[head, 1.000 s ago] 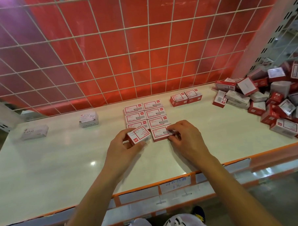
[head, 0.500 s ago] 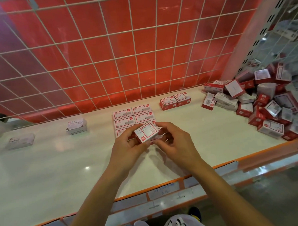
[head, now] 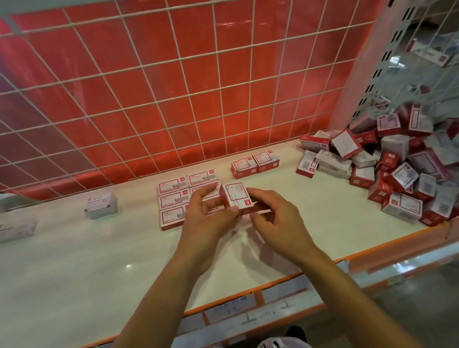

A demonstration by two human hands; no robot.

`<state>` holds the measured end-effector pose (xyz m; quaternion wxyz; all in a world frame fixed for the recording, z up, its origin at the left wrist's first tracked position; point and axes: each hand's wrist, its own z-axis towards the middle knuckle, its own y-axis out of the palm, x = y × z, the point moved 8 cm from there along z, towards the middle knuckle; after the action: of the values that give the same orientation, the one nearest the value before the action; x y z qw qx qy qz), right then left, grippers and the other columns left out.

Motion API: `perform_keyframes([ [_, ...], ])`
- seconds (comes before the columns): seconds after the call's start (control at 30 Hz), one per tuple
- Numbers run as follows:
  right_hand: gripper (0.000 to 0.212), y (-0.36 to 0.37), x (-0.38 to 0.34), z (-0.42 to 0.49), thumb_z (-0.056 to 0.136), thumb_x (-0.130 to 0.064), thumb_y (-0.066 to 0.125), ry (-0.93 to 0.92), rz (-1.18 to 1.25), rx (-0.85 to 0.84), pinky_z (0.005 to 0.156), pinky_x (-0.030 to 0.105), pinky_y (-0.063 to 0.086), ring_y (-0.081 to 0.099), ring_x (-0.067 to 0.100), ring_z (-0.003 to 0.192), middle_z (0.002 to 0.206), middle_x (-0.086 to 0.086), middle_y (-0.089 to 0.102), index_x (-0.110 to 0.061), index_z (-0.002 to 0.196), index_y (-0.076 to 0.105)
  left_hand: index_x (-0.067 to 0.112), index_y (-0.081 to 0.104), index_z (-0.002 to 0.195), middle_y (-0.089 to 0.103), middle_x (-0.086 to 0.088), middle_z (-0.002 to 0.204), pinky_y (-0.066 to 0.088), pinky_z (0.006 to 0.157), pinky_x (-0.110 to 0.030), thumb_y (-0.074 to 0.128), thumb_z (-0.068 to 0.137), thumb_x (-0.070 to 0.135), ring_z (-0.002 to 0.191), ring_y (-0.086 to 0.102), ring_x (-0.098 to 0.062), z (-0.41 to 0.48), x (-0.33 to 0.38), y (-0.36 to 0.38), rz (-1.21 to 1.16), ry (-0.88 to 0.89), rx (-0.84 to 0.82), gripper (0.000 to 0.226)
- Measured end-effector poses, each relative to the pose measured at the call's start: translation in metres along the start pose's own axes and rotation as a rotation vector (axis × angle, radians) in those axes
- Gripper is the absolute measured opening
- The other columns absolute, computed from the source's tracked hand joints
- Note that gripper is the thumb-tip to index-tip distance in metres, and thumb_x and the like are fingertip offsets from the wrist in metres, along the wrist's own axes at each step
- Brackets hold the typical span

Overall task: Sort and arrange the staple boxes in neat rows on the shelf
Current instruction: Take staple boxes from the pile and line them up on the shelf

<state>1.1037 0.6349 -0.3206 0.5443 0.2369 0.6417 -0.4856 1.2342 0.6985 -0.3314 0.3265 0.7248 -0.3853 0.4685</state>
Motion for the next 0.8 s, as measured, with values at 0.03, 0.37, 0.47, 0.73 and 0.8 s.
perform_keyframes([
  [0.03,0.05,0.002,-0.001,0.0,0.088,-0.005,0.059,-0.012,-0.012,-0.053,0.08,0.004,0.045,0.054,-0.004,0.1,0.118,-0.01,0.054,-0.023,0.133,0.05,0.032,0.048,0.127,0.062,-0.004,0.119,0.055,0.089,-0.046,0.069,0.081,0.0,0.105,0.065,-0.026,0.001,0.0,0.003,0.021,-0.005,-0.02,0.06],
  [0.37,0.058,-0.017,0.017,0.022,0.088,-0.024,0.065,0.011,-0.249,-0.034,0.082,0.01,0.044,0.047,0.003,0.098,0.121,-0.002,0.047,-0.023,0.141,0.042,0.036,0.053,0.118,0.064,0.008,0.106,0.058,0.08,-0.032,0.07,0.085,0.019,0.089,0.064,-0.007,0.01,0.007,0.026,0.353,0.079,0.048,0.041],
  [0.47,0.053,-0.023,0.022,0.036,0.087,-0.019,0.067,-0.007,-0.331,-0.016,0.082,0.008,0.04,0.053,0.01,0.104,0.128,0.003,0.052,-0.019,0.137,0.049,0.037,0.052,0.121,0.062,0.008,0.118,0.054,0.091,-0.041,0.065,0.089,0.026,0.099,0.061,-0.011,0.014,0.009,0.034,0.556,0.099,0.035,0.036],
  [0.73,0.038,-0.018,0.04,0.056,0.091,-0.022,0.062,0.011,-0.362,-0.029,0.096,0.025,0.048,0.054,0.013,0.115,0.124,-0.003,0.058,-0.029,0.128,0.057,0.029,0.052,0.134,0.059,0.009,0.126,0.041,0.097,-0.027,0.057,0.094,0.029,0.108,0.057,-0.01,0.022,0.014,0.058,0.781,0.092,-0.039,0.04],
  [0.8,0.04,-0.017,0.04,0.059,0.091,-0.021,0.061,0.014,-0.377,-0.048,0.098,0.023,0.044,0.052,0.013,0.116,0.125,-0.002,0.056,-0.026,0.131,0.055,0.028,0.051,0.134,0.057,0.007,0.13,0.043,0.102,-0.034,0.056,0.094,0.031,0.115,0.057,-0.014,0.026,0.011,0.059,0.821,0.079,-0.032,0.04],
])
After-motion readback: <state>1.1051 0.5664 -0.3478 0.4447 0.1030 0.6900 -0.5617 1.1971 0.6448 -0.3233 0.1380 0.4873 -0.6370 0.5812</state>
